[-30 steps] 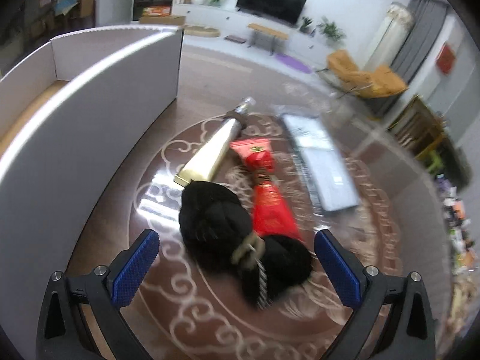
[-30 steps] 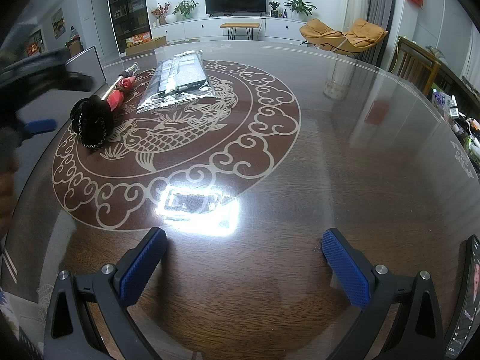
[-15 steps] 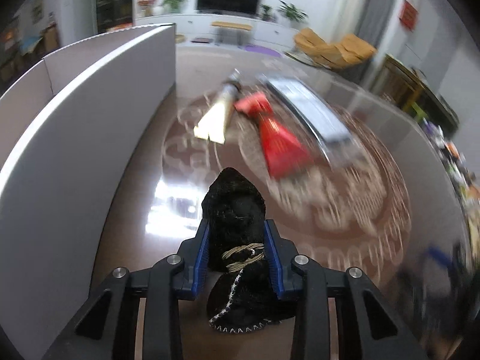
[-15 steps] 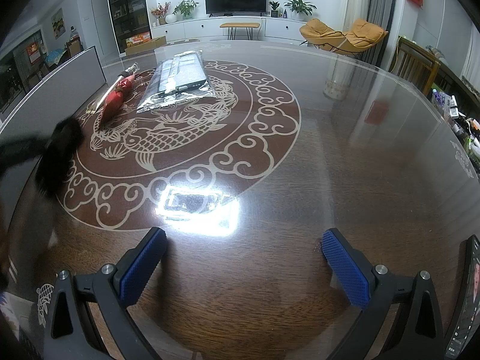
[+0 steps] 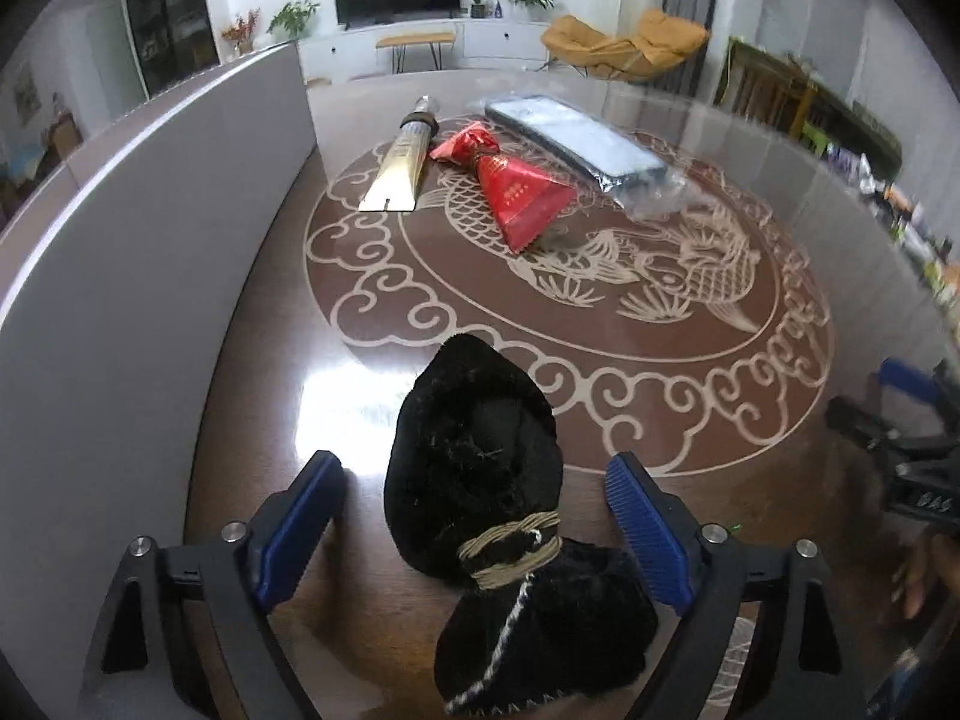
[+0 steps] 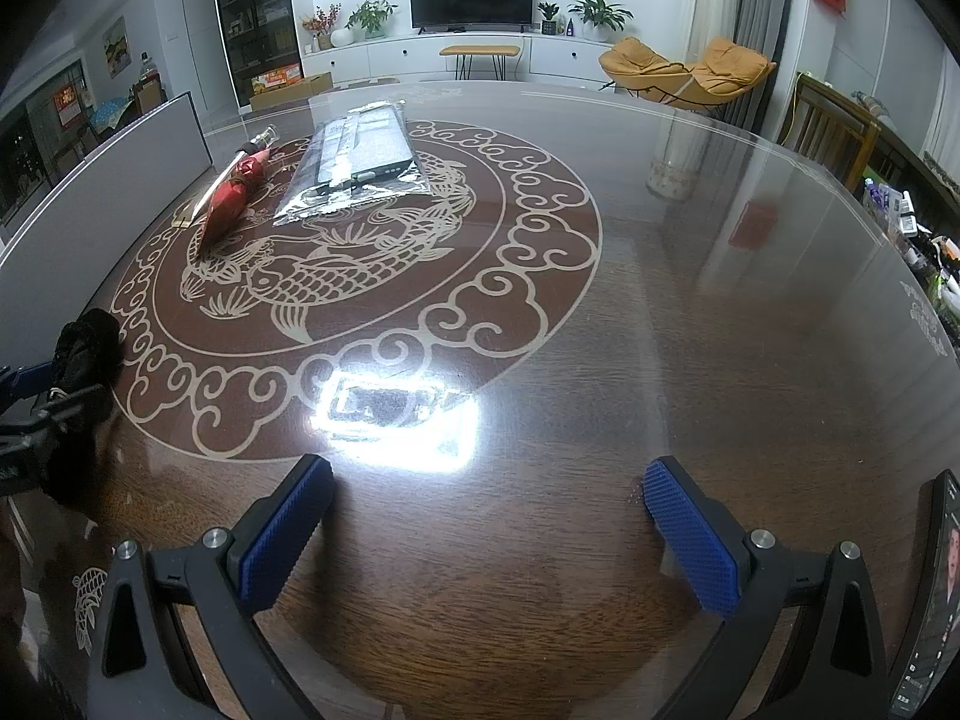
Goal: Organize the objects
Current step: 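Grasp the red candy packet with the right tool while the left holds the pouch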
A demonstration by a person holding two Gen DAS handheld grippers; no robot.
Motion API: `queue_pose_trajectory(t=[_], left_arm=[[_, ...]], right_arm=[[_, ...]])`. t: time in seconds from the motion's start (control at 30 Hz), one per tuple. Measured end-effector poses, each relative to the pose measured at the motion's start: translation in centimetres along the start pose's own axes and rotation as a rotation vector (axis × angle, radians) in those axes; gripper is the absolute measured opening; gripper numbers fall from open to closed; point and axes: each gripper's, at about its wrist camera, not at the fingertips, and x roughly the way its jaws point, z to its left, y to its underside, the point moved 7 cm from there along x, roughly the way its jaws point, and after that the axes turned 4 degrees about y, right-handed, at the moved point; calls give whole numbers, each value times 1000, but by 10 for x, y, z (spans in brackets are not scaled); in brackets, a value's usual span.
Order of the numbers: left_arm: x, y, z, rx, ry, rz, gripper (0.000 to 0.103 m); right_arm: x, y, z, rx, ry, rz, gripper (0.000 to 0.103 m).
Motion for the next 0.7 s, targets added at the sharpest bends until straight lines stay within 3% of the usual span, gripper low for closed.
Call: queue_pose_trajectory(t=[0.07, 0.2, 0.7], left_arm=[[2, 0, 2, -8, 0, -2, 103], [3, 2, 2, -11, 0, -32, 103], [7, 3, 1, -6, 4, -32, 103]], right_arm=[[0, 0, 0, 0, 0, 0, 103], [0, 0, 0, 0, 0, 0, 103], [0, 0, 0, 0, 0, 0, 103]])
